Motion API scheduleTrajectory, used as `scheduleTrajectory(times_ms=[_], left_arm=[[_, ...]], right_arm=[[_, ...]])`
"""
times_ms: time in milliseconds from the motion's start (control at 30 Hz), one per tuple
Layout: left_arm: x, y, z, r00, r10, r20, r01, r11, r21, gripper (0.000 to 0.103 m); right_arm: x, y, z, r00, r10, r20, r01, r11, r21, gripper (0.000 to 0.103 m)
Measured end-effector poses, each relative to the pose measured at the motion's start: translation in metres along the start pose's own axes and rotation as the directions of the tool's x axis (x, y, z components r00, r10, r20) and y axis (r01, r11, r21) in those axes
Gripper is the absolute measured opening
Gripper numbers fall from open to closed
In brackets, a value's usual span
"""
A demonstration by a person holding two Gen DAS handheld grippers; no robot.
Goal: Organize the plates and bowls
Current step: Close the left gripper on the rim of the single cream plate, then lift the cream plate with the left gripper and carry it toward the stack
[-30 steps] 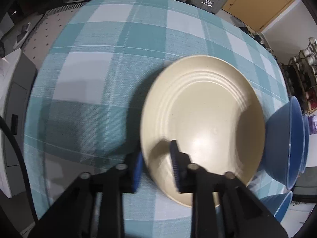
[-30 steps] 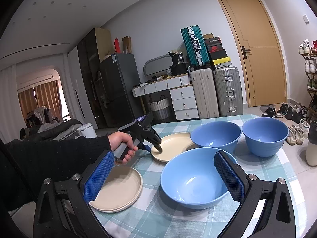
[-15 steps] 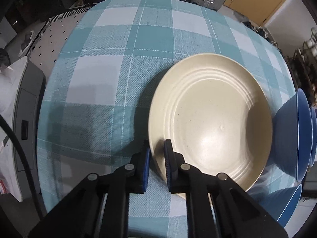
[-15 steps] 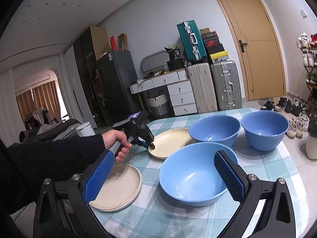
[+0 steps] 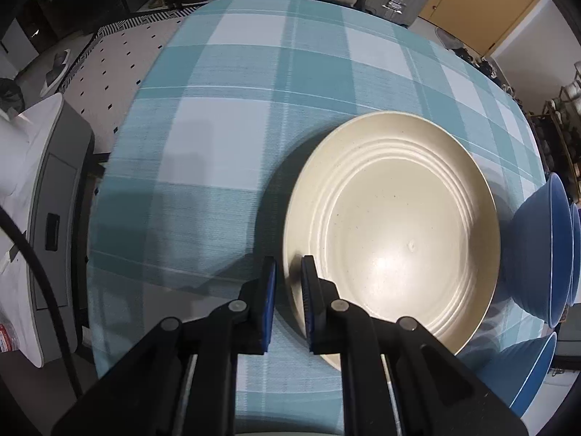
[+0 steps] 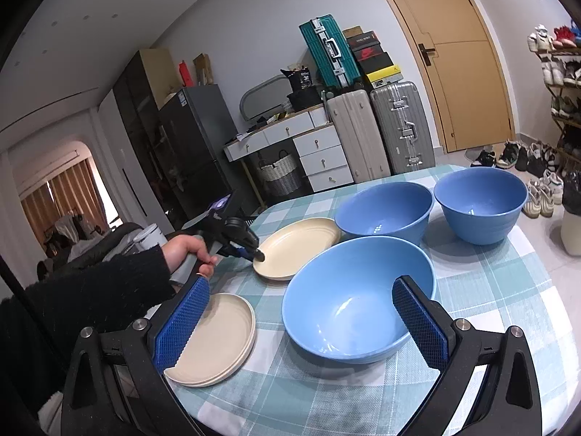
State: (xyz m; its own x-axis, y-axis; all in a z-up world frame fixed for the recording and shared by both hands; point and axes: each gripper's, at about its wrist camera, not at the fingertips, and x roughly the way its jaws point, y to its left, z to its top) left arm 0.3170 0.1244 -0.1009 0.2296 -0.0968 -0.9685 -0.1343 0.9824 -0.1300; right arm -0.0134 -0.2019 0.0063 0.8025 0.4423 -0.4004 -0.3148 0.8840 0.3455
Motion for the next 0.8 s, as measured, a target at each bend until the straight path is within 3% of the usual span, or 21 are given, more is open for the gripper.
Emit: scheduleTrajectory(times_ms=[233, 500, 800], left_arm=[[-0.004, 0.019, -0.002, 0.999, 0.043, 0.004, -0.043, 0.999, 0.009, 0.011], [-0.007, 0.038, -0.005, 0.996, 0.091, 0.001, -0.091, 0.996, 0.023, 0.011], [-0.007, 0.038, -0.012, 0.996, 0.09, 0.021, -0.091, 0.995, 0.05, 0.012]], right_arm=[[0.015, -0.003, -0.003, 0.995, 0.06, -0.075, -0.06, 0.998, 0.01, 0.102], [0.021, 0.001, -0.004, 0.994, 0.068, -0.083, -0.07, 0.997, -0.017, 0.102], [0.025, 0.001, -0.006, 0.994, 0.059, -0.089, -0.062, 0.998, -0.031, 0.102]])
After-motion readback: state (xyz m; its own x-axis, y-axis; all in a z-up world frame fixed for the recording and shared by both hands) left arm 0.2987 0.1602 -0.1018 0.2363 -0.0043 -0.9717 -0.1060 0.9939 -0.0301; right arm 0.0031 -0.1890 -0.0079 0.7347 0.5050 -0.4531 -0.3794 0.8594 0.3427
